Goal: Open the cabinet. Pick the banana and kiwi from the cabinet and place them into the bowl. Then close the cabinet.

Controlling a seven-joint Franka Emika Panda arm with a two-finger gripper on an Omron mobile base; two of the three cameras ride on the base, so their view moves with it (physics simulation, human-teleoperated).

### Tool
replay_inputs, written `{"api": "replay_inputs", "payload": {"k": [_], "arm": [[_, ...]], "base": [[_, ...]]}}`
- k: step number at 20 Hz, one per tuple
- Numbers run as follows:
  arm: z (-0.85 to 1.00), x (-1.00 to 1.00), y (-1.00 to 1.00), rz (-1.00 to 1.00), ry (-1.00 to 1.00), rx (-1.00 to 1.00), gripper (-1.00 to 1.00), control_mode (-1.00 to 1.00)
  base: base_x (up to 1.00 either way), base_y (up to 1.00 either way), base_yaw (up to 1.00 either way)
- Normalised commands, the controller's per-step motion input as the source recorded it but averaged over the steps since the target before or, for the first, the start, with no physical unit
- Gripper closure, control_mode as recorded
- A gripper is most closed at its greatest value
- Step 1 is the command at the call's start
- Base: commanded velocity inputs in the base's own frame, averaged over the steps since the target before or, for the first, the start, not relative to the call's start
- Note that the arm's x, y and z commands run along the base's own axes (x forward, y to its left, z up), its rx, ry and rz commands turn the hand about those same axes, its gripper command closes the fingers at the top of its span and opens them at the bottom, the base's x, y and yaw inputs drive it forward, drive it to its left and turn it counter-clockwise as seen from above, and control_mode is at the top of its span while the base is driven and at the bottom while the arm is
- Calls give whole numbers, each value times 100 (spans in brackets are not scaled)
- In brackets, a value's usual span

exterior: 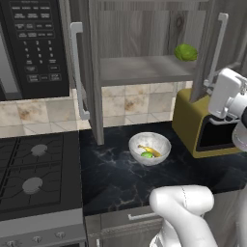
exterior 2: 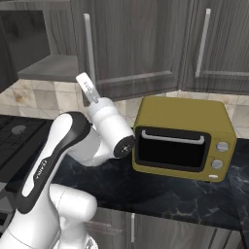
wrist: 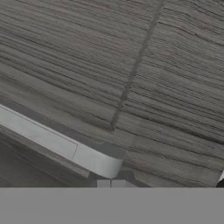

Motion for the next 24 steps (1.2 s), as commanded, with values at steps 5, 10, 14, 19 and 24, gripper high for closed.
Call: {"api": "replay_inputs", "payload": {"k": [5,10,14,19,24], "arm": [[-26,33,0,0,0,0,100,-100],[-26,41,2,0,0,0,100,-100],[-10,51,4,0,0,0,100,-100],[-7,55,6,0,0,0,100,-100],[-1,55,6,0,2,0,100,-100]], "base": [[0,0,0],[0,0,0],[0,0,0],[0,0,0],[0,0,0]]}}
